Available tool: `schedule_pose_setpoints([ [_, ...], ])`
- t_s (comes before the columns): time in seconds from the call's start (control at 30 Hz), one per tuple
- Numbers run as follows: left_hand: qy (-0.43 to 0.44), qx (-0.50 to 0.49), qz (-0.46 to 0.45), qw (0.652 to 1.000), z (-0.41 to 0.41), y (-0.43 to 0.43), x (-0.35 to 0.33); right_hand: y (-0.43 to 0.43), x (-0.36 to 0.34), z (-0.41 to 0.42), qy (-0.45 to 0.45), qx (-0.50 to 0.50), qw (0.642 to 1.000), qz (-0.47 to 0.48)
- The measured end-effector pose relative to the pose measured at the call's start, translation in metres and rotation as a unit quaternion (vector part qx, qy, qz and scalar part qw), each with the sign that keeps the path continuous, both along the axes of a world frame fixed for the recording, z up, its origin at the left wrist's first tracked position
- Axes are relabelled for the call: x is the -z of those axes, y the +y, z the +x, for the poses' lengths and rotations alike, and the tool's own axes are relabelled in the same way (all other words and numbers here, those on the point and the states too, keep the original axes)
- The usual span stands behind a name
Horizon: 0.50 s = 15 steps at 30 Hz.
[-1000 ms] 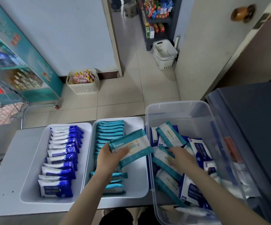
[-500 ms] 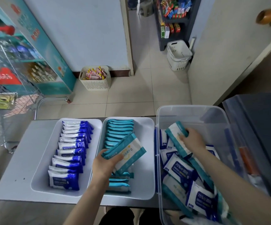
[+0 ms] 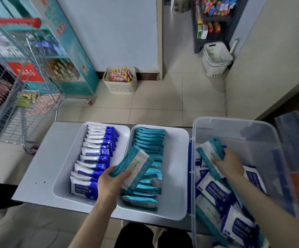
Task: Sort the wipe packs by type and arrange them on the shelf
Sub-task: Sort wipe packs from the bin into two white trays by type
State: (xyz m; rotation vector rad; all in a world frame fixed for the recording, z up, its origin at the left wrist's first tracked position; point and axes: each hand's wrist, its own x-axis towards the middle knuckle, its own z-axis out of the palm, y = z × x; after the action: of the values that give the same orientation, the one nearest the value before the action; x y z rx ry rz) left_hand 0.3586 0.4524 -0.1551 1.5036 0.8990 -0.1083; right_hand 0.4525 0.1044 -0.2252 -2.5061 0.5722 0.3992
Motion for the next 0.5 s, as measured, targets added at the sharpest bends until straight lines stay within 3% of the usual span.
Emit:
schedule_pose_setpoints([
  [0.23, 0.026, 0.070, 0.058, 0.996, 0.004, 0.024, 0.010, 0.011, -0.066, -0.030, -0.127, 0.123, 0.982, 0.066],
  [0.37, 0.023, 0.142, 0.080, 0.986, 0.021, 0.031, 0.009, 0.050, -0.110, -0.046, -0.156, 0.061, 0.980, 0.108],
  [0.5, 0.016, 0.246, 0.134, 0.960, 0.053, 0.035, 0.013, 0.107, -0.123, -0.059, -0.090, -0.072, 0.990, 0.077],
])
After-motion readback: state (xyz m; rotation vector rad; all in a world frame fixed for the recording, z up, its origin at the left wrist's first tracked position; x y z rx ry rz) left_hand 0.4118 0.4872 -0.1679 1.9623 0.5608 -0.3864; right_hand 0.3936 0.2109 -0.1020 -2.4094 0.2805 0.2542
